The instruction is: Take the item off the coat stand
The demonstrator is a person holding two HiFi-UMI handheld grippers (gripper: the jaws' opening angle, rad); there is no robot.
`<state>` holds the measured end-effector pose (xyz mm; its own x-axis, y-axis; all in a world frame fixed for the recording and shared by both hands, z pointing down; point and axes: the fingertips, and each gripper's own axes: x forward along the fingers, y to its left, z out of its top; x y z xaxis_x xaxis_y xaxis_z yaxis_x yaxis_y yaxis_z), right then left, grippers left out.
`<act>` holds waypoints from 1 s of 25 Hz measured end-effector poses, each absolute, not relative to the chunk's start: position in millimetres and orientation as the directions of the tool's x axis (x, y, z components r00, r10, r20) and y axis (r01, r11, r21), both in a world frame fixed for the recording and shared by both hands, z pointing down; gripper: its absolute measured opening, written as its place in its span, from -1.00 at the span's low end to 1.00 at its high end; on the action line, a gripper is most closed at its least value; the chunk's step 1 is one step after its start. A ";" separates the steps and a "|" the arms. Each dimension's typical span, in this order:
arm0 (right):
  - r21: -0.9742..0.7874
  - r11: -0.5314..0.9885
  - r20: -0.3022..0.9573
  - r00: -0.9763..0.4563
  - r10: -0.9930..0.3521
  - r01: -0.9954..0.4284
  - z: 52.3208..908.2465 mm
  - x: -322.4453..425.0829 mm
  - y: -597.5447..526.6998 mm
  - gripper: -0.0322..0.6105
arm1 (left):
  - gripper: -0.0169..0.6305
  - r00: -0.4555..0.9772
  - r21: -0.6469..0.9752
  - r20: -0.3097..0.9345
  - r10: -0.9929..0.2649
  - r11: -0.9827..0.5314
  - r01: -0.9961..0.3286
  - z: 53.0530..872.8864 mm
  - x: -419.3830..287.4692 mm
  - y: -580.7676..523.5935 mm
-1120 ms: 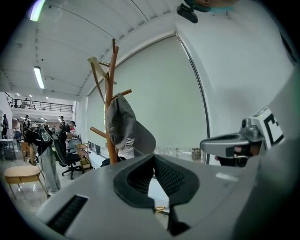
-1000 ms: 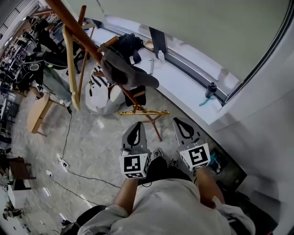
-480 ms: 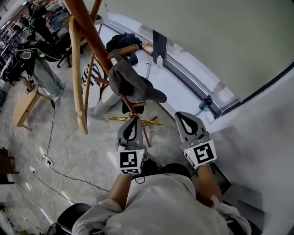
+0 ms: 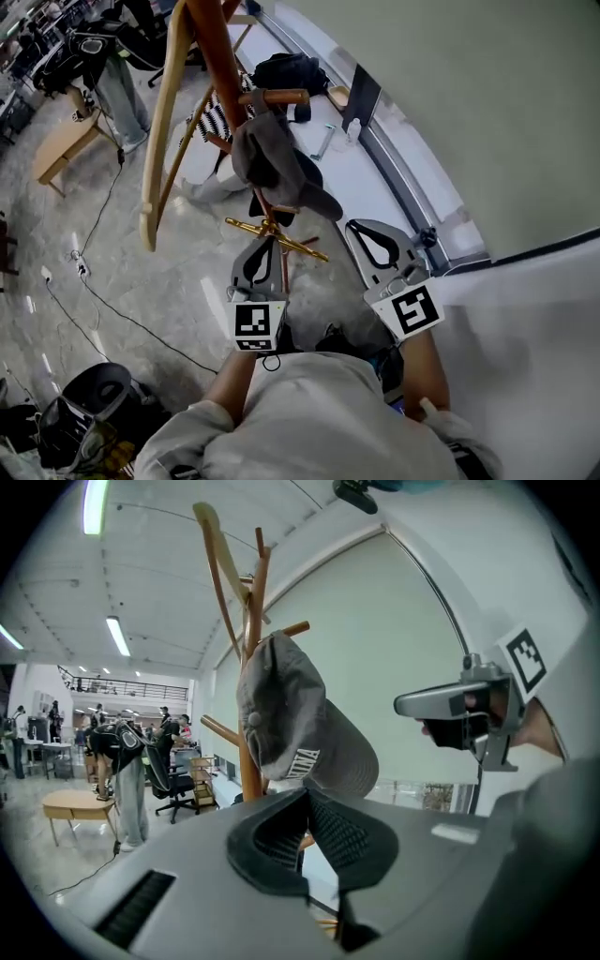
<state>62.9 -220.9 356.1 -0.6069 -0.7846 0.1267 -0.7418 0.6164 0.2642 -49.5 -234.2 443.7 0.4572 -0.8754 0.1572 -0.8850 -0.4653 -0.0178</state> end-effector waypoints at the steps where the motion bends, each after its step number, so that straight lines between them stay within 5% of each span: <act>1: 0.272 0.646 0.138 -0.635 -0.760 -0.713 357.6 64.1 -223.5 -0.88 | -0.91 0.434 -0.014 0.161 -0.887 -0.442 -0.897 445.1 -45.2 -230.7; 10: 0.287 0.757 0.161 -0.749 -0.642 -0.587 347.7 45.7 -244.3 -0.85 | -0.91 0.285 -0.010 0.150 -0.947 -0.289 -0.957 427.6 -47.3 -208.8; 12: 0.288 0.772 0.192 -0.755 -0.627 -0.567 346.4 42.1 -247.4 -0.60 | -0.91 0.268 -0.012 0.146 -0.952 -0.273 -0.962 423.0 -50.4 -208.3; 25: 0.274 0.819 0.313 -0.759 -0.571 -0.504 363.1 4.2 -285.9 -0.08 | -0.91 0.249 -0.003 0.154 -0.956 -0.253 -0.968 425.0 -64.3 -214.7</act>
<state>4.2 -285.9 363.1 -0.7586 -0.5715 0.3130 -0.5038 0.8191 0.2744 -64.3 -214.7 425.0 0.2490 -0.9562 0.1538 -0.9676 -0.2525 -0.0032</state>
